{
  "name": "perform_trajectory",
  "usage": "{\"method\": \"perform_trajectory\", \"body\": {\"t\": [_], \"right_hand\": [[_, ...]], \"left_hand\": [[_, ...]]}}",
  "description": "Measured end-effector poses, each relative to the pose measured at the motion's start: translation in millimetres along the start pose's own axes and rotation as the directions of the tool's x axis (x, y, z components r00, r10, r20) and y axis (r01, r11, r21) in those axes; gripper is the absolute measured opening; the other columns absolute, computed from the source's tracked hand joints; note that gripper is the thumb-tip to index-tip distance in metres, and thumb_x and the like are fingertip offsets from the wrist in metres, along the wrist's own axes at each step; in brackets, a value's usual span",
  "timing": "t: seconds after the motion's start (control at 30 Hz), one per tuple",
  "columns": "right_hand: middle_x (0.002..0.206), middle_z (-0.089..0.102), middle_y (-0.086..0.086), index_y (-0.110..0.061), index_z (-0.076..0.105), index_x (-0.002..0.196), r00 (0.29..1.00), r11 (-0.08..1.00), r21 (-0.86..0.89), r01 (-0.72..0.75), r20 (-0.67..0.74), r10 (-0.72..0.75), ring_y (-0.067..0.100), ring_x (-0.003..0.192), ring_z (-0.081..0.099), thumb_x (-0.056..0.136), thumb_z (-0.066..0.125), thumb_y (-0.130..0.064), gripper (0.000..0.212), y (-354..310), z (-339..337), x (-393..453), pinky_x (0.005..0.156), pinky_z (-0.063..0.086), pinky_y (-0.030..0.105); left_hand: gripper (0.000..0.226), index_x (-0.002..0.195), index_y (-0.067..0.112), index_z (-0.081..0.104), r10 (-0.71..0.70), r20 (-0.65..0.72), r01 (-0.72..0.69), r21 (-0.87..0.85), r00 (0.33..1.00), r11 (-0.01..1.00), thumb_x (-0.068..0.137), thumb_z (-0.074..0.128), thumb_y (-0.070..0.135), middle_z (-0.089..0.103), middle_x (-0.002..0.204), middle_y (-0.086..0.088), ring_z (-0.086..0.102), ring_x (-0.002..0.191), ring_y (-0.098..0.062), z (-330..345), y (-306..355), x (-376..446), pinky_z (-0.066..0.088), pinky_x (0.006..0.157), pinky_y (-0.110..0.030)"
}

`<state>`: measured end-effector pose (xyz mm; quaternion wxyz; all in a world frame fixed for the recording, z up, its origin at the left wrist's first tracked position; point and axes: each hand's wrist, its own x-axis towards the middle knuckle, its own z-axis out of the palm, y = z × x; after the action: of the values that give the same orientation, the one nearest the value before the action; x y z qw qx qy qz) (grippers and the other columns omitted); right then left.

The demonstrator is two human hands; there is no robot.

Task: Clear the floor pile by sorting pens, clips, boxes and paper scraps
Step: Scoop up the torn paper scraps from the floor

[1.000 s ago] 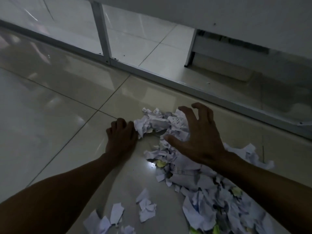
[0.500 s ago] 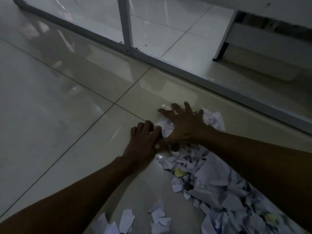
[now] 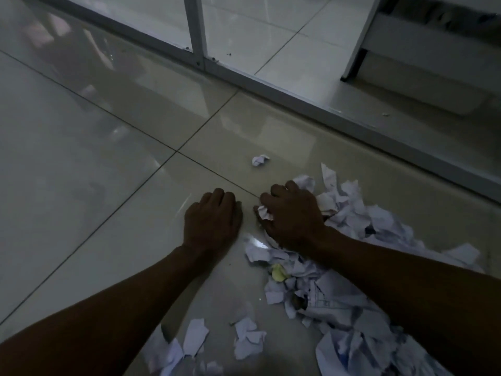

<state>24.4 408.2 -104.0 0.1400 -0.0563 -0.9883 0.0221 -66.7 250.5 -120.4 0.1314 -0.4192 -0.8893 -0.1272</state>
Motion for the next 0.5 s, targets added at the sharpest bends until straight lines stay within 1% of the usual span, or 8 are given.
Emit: {"method": "perform_trajectory", "body": {"t": [0.07, 0.13, 0.2, 0.23, 0.3, 0.37, 0.43, 0.5], "right_hand": [[0.058, 0.057, 0.004, -0.017, 0.058, 0.060, 0.999, 0.996, 0.071, 0.048, 0.004, -0.049, 0.025, 0.050, 0.057, 0.066, 0.056, -0.029, 0.014, -2, -3, -2, 0.049, 0.025, 0.021], [0.050, 0.053, 0.004, -0.016, 0.052, 0.053, 0.998, 0.977, 0.204, 0.070, -0.018, -0.067, 0.023, 0.041, 0.053, 0.064, 0.043, -0.031, 0.021, 0, -6, -3, 0.050, 0.022, 0.018], [0.046, 0.043, 0.002, -0.021, 0.046, 0.052, 0.998, 0.928, 0.372, 0.031, -0.061, -0.009, 0.020, 0.038, 0.045, 0.068, 0.046, -0.030, 0.018, 3, -16, 0, 0.050, 0.022, 0.017], [0.046, 0.037, -0.001, -0.024, 0.040, 0.052, 0.993, 0.887, 0.461, -0.014, -0.096, 0.066, 0.017, 0.039, 0.041, 0.071, 0.052, -0.026, 0.022, 4, -22, 2, 0.048, 0.021, 0.018], [0.047, 0.029, -0.007, -0.023, 0.032, 0.051, 0.959, 0.767, 0.633, -0.102, -0.144, 0.245, 0.008, 0.042, 0.032, 0.070, 0.061, -0.015, 0.036, 3, -38, 9, 0.047, 0.022, 0.021], [0.047, 0.026, -0.011, -0.023, 0.033, 0.049, 0.894, 0.607, 0.782, -0.140, -0.164, 0.417, 0.002, 0.044, 0.028, 0.069, 0.062, -0.006, 0.040, 3, -60, 14, 0.045, 0.024, 0.020], [0.046, 0.029, -0.012, -0.024, 0.035, 0.047, 0.811, 0.406, 0.901, -0.155, -0.119, 0.572, -0.001, 0.043, 0.027, 0.070, 0.062, 0.003, 0.045, 6, -82, 15, 0.044, 0.025, 0.017], [0.041, 0.035, -0.014, -0.022, 0.041, 0.046, 0.691, 0.217, 0.963, -0.162, -0.046, 0.721, 0.000, 0.039, 0.031, 0.074, 0.062, 0.012, 0.048, 17, -103, 8, 0.042, 0.027, 0.015]], "left_hand": [[0.038, 0.064, 0.014, 0.054, -0.013, -0.001, 0.013, -0.008, 1.000, 1.000, 0.093, 0.042, 0.035, 0.051, 0.061, -0.005, 0.049, 0.047, -0.021, -1, 0, -3, 0.026, 0.043, -0.022], [0.046, 0.056, 0.016, 0.050, -0.041, 0.035, 0.042, -0.032, 0.999, 0.999, 0.094, 0.042, 0.041, 0.044, 0.055, 0.000, 0.048, 0.044, -0.020, -5, 1, -4, 0.029, 0.043, -0.021], [0.053, 0.053, 0.018, 0.043, -0.130, 0.117, 0.138, -0.068, 0.985, 0.988, 0.095, 0.038, 0.051, 0.037, 0.053, 0.003, 0.049, 0.047, -0.021, -12, 2, 0, 0.039, 0.048, -0.026], [0.057, 0.053, 0.018, 0.043, -0.200, 0.168, 0.219, -0.101, 0.965, 0.971, 0.096, 0.036, 0.055, 0.038, 0.053, 0.003, 0.049, 0.050, -0.020, -14, 1, 4, 0.044, 0.053, -0.029], [0.062, 0.051, 0.014, 0.049, -0.337, 0.248, 0.395, -0.239, 0.908, 0.887, 0.094, 0.043, 0.057, 0.044, 0.050, -0.003, 0.048, 0.050, -0.020, -19, -1, 15, 0.049, 0.059, -0.033], [0.063, 0.052, 0.003, 0.059, -0.406, 0.297, 0.500, -0.417, 0.864, 0.759, 0.090, 0.055, 0.053, 0.054, 0.050, -0.012, 0.050, 0.046, -0.020, -25, 1, 25, 0.052, 0.060, -0.036], [0.057, 0.053, 0.000, 0.064, -0.402, 0.341, 0.527, -0.536, 0.850, 0.659, 0.087, 0.064, 0.046, 0.060, 0.048, -0.009, 0.052, 0.041, -0.010, -32, 10, 33, 0.047, 0.057, -0.029], [0.051, 0.047, 0.007, 0.060, -0.361, 0.352, 0.503, -0.647, 0.864, 0.573, 0.085, 0.069, 0.041, 0.059, 0.044, -0.005, 0.052, 0.039, -0.007, -37, 30, 40, 0.042, 0.056, -0.024]]}}
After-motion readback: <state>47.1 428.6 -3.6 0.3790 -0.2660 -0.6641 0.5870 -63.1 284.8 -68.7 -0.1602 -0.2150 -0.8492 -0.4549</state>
